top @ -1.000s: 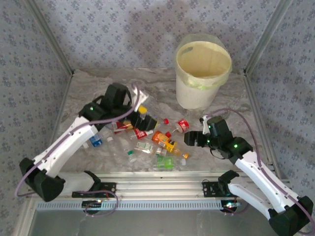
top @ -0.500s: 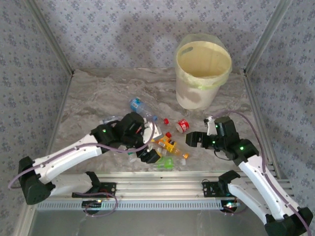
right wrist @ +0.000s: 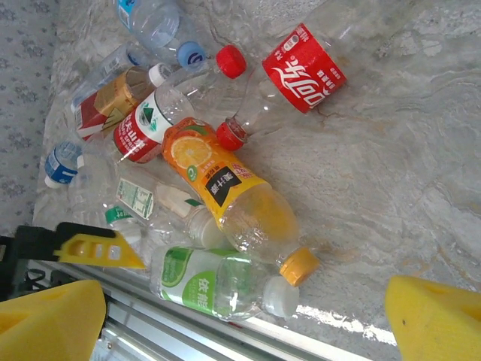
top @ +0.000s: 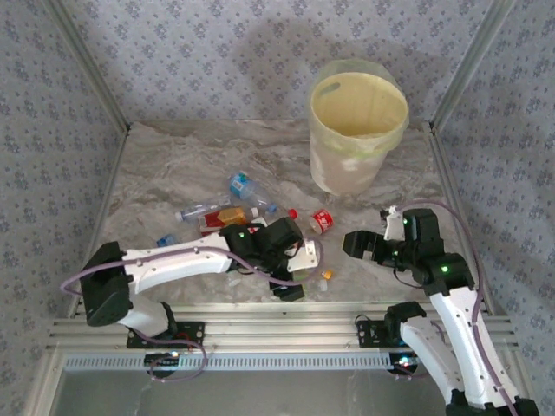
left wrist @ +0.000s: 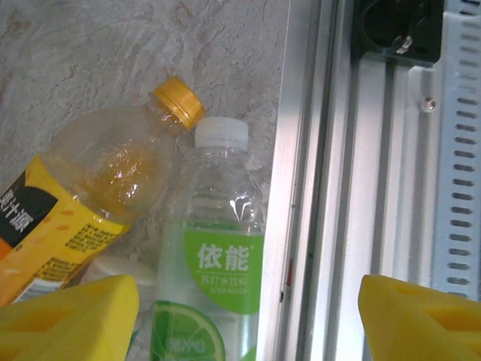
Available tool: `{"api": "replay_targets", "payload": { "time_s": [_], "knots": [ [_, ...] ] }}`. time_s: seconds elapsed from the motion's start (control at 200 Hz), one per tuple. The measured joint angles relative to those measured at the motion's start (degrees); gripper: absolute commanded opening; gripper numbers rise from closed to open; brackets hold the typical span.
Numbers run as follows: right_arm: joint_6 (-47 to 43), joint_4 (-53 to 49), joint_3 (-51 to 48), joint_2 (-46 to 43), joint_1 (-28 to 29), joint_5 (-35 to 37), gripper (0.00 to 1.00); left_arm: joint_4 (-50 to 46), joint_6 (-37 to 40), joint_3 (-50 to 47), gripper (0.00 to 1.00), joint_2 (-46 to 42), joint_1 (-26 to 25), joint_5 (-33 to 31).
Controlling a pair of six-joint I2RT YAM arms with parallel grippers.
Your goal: Put the plastic bottles in the bin
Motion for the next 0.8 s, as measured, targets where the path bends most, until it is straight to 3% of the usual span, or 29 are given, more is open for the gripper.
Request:
{"api": "replay_targets", "payload": {
  "time_s": [0.345, 0.69, 0.8],
  "knots": [
    [-0.4, -0.5, 0.0, -0.8, -4.3, -3.4, 0.97, 0.4, 4.0, 1.3, 0.75, 7.8, -4.1, -4.8],
    [-0.4, -0.5, -0.2, -1.6, -5.6, -5.5, 0.97, 3.3, 5.6, 1.4, 0.75, 11.6, -4.5, -9.3],
    [-0.4, -0.5, -0.5, -1.6, -5.9, -5.7, 0.97, 3.2, 5.8, 1.4, 0.69, 13.1, -4.5, -9.7]
  ]
}}
